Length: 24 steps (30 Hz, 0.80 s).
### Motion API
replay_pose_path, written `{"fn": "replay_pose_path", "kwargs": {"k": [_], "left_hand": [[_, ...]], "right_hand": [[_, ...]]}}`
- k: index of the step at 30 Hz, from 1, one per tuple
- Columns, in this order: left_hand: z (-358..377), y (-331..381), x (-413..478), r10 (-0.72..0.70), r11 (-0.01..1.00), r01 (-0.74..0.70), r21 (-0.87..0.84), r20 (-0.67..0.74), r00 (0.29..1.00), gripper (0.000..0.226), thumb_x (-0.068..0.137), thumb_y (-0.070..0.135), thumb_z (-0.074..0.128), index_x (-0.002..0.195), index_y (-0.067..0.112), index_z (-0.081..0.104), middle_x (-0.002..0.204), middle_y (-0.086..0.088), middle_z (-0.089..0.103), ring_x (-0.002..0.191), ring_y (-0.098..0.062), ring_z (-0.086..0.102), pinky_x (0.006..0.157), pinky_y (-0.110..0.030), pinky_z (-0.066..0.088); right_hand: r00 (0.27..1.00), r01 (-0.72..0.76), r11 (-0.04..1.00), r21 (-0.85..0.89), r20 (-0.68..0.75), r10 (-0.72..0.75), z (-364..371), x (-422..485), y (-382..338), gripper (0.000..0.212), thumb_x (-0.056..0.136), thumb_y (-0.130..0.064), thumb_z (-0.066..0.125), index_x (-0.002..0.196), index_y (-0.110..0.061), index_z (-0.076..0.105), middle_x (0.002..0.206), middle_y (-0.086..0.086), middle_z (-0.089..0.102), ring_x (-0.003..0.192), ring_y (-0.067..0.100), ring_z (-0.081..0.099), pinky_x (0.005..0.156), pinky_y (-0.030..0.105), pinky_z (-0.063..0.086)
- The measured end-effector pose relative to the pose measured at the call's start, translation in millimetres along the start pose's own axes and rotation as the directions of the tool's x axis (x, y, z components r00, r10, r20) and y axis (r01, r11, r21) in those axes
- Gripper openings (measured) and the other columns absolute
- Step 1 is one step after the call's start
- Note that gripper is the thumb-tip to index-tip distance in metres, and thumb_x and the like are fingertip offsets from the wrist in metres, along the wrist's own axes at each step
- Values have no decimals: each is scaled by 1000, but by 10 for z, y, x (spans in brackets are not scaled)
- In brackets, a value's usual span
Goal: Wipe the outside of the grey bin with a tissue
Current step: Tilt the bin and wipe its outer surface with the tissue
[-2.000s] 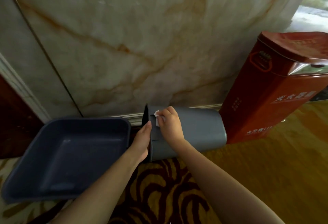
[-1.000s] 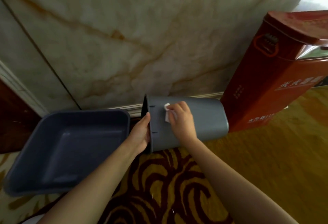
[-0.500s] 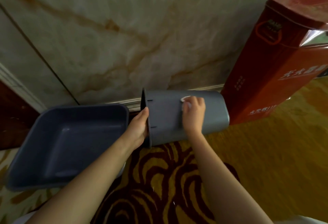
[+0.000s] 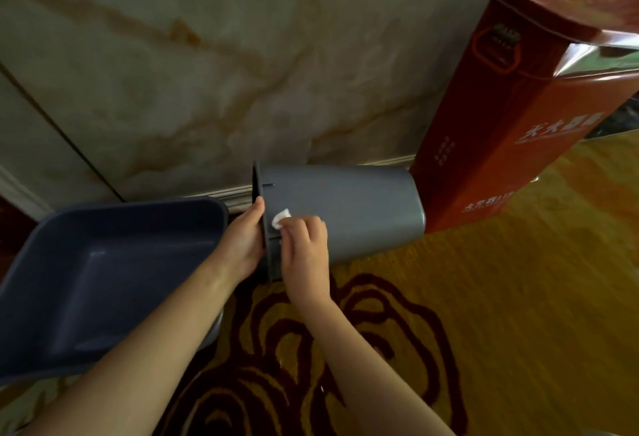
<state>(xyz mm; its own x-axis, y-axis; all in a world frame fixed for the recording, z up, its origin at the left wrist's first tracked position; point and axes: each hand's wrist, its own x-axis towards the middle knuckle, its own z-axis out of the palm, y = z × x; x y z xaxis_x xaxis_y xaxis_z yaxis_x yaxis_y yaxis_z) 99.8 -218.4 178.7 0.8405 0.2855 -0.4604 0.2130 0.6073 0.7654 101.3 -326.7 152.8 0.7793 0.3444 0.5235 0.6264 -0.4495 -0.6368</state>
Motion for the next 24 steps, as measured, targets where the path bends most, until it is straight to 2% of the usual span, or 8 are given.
{"fn": "replay_pose_path", "kwargs": {"k": [5, 8, 11, 15, 19, 21, 22, 24], "left_hand": [[25, -12, 49, 14, 1000, -12, 28, -65, 998, 42, 94, 41, 36, 123, 16, 53, 108, -5, 66, 96, -18, 64, 71, -34, 51], [-4, 74, 101, -10, 995, 16, 102, -55, 998, 49, 90, 51, 39, 126, 20, 53, 117, -4, 66, 104, -19, 63, 78, -37, 51], [17, 238, 157, -27, 985, 34, 169, -45, 999, 48, 85, 58, 43, 112, 23, 62, 104, -2, 73, 94, -17, 69, 71, -35, 55], [174, 450, 292, 73, 972, -45, 230, -118, 990, 23, 90, 31, 53, 105, 17, 62, 95, -2, 71, 76, -18, 71, 61, -33, 54], [324, 438, 324, 128, 962, -75, 262, -189, 974, 31, 89, 5, 52, 119, 15, 50, 109, -8, 59, 83, -23, 60, 78, -44, 47], [345, 381, 234, 147, 951, -101, 293, -140, 979, 29, 88, 2, 53, 113, 18, 51, 104, -5, 61, 85, -23, 61, 74, -41, 49], [353, 368, 174, 169, 937, -129, 325, -98, 981, 30, 87, 2, 54, 113, 19, 52, 100, -3, 63, 85, -21, 62, 70, -38, 51], [366, 373, 51, 217, 887, -210, 410, 29, 976, 33, 87, 2, 54, 114, 21, 54, 98, 2, 66, 86, -16, 66, 66, -28, 52]], "right_hand": [[971, -194, 978, -74, -158, 180, -226, 100, 570, 9, 90, -7, 53, 98, -9, 57, 99, 9, 52, 87, 16, 45, 74, 28, 42], [834, -485, 874, 21, -290, 470, -477, 176, 1041, 12, 93, -9, 47, 100, -12, 56, 102, 0, 42, 88, 9, 40, 76, 25, 37], [667, -641, 746, 183, -349, 658, -690, 281, 1392, 14, 94, -13, 43, 102, -18, 54, 105, -4, 38, 81, 3, 41, 69, 17, 34], [595, -747, 637, 190, -236, 768, -692, 249, 1590, 12, 94, -17, 50, 105, -13, 53, 112, 5, 51, 90, 16, 51, 68, 21, 43], [262, -851, 264, 454, -70, 963, -684, 27, 1686, 11, 90, -25, 57, 99, -17, 56, 101, 7, 64, 85, 19, 61, 70, 32, 49], [163, -770, 214, 602, -139, 977, -814, 31, 1631, 11, 91, -26, 56, 98, -17, 55, 97, 5, 63, 83, 18, 60, 68, 31, 48], [193, -735, 279, 618, -205, 960, -899, 81, 1580, 10, 91, -27, 56, 96, -19, 55, 95, 2, 62, 82, 17, 60, 68, 31, 48], [398, -649, 497, 575, -300, 867, -1095, 260, 1440, 10, 90, -31, 57, 92, -22, 56, 89, -3, 63, 80, 14, 61, 67, 28, 51]]}}
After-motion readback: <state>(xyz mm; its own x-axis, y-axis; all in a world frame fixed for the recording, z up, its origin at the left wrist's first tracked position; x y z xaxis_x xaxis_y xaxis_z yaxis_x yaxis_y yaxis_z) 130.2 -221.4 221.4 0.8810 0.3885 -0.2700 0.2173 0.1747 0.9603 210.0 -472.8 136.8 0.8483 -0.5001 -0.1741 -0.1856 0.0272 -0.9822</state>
